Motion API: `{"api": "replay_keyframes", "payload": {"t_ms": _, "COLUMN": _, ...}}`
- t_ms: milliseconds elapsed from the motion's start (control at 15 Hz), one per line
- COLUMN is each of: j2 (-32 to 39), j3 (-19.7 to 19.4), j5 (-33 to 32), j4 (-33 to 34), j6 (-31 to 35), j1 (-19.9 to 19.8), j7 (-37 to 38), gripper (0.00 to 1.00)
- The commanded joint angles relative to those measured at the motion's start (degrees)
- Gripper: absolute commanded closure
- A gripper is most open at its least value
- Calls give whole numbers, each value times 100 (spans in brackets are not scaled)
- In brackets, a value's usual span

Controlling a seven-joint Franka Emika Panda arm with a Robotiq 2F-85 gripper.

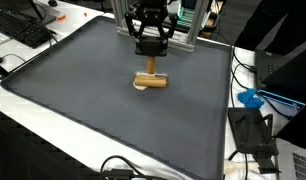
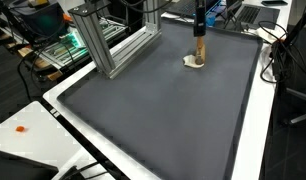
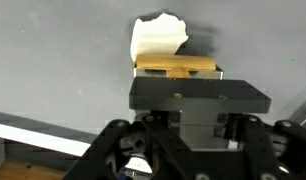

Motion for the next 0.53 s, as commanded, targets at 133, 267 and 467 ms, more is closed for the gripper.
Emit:
{"api": "replay_keyframes", "payload": {"t_ms": 133, "j2": -221, "j3": -68, "j5": 16, "j4": 239, "j6": -557, "j1": 48, "j7": 1014, "gripper": 66}}
{"api": "replay_keyframes", "payload": {"t_ms": 267, "j2": -276, "j3": -119, "j5": -60, "j4": 356, "j6": -789, "j1": 75, "j7": 1554, "gripper": 66}}
{"api": "replay_keyframes", "payload": {"t_ms": 467, "j2": -327, "j3": -169, "j5": -69, "j4": 514, "j6": -1307, "j1": 100, "j7": 2550, "gripper": 66}}
